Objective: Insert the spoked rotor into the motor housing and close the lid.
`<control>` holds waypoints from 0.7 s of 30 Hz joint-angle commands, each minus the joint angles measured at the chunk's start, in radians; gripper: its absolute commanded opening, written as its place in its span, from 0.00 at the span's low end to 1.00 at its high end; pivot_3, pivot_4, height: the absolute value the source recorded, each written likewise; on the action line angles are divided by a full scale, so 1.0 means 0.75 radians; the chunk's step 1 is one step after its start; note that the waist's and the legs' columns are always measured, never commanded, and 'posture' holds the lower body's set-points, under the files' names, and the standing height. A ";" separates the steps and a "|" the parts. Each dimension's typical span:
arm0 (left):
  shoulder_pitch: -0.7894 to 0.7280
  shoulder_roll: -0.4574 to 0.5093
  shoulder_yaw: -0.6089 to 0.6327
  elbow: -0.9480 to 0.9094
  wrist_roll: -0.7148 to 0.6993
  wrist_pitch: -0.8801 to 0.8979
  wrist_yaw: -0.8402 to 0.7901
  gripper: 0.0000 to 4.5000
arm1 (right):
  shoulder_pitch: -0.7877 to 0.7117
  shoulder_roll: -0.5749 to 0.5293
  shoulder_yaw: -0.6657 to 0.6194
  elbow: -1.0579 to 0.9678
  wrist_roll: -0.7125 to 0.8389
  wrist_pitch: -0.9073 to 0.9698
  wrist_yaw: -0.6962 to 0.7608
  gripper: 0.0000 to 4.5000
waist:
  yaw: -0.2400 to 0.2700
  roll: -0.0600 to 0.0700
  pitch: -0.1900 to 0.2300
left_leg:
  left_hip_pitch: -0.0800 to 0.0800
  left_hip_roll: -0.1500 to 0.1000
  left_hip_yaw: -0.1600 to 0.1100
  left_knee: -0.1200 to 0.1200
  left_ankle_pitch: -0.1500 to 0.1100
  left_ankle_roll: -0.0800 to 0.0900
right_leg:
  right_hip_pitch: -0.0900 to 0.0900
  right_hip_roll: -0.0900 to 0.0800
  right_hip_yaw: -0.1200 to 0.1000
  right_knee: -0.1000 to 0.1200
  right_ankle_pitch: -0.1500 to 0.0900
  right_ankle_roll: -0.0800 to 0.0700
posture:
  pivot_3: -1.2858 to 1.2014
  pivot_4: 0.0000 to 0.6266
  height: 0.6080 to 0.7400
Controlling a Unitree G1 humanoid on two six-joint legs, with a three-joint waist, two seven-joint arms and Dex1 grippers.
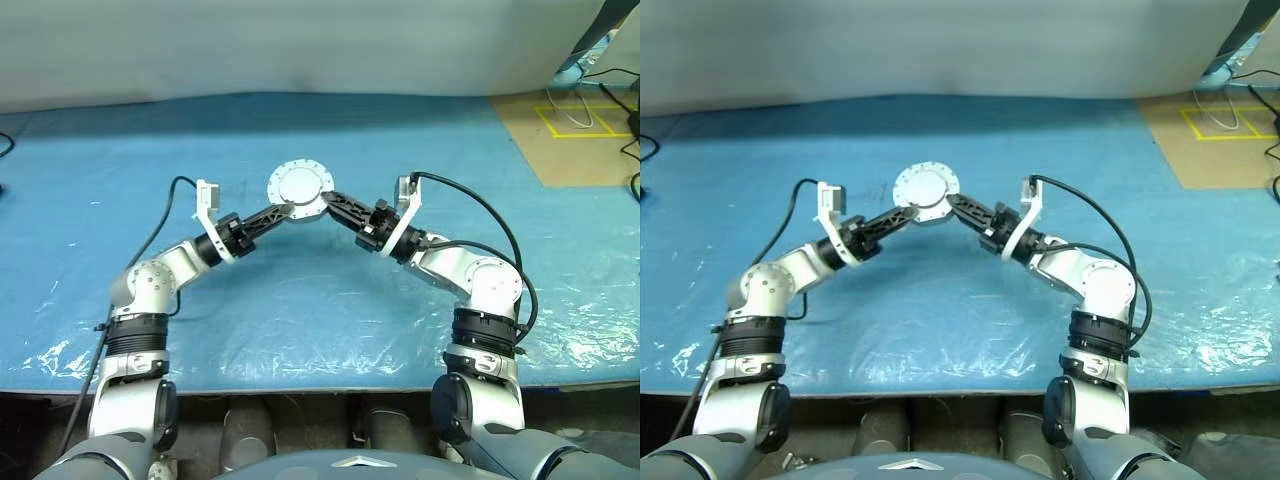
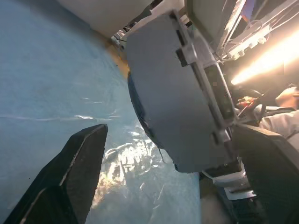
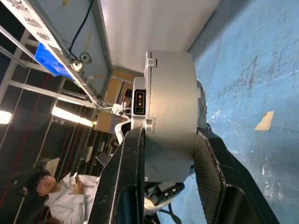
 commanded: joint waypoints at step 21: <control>-0.136 -0.214 0.080 0.022 -0.146 0.095 0.277 0.71 | 0.006 -0.047 0.067 -0.096 0.134 -0.058 -0.001 0.24 | 0.007 -0.004 0.003 | -0.004 0.000 -0.003 0.018 0.000 0.000 | 0.000 -0.002 0.001 0.011 0.001 0.002 | 0.52 0.24 1.00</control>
